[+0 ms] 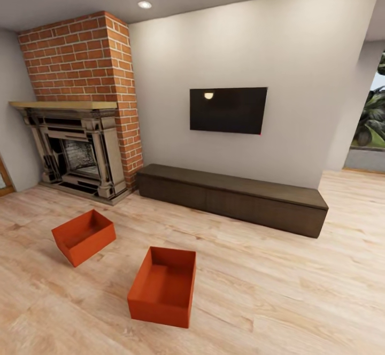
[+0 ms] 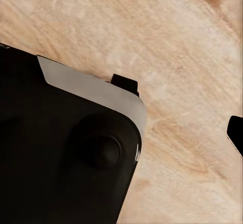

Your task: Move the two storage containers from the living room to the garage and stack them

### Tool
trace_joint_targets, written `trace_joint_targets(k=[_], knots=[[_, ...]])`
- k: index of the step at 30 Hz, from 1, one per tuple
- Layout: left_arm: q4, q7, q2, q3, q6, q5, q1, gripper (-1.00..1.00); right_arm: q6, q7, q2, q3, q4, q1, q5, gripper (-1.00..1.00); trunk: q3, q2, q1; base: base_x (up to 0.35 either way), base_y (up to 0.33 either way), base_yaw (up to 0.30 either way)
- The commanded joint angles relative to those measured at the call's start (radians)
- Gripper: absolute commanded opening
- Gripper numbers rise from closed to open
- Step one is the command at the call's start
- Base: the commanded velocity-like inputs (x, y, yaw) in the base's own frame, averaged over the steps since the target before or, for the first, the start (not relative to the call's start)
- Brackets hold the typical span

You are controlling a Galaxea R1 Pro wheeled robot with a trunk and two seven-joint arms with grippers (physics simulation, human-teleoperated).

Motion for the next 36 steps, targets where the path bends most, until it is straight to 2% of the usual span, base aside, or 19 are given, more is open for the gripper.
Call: trace_joint_targets(k=[1,16,36], knots=[[0.0,-0.001,0.0,0.0,-0.003,0.008,0.0,1.0,-0.005,0.001,0.0,0.008,0.002,-0.001,-0.01,1.0,-0.001,0.0,0.001,0.318,0.086,0.0],[0.0,-0.001,0.0,0.0,-0.002,0.008,0.0,1.0,-0.005,0.001,0.001,0.008,0.002,-0.001,-0.01,1.0,-0.001,0.0,0.001,0.314,0.118,0.0],[0.0,-0.001,-0.001,0.0,-0.004,0.008,0.0,1.0,-0.005,0.001,0.001,0.01,0.002,-0.001,-0.01,1.0,-0.001,0.0,0.001,0.249,0.249,0.0]])
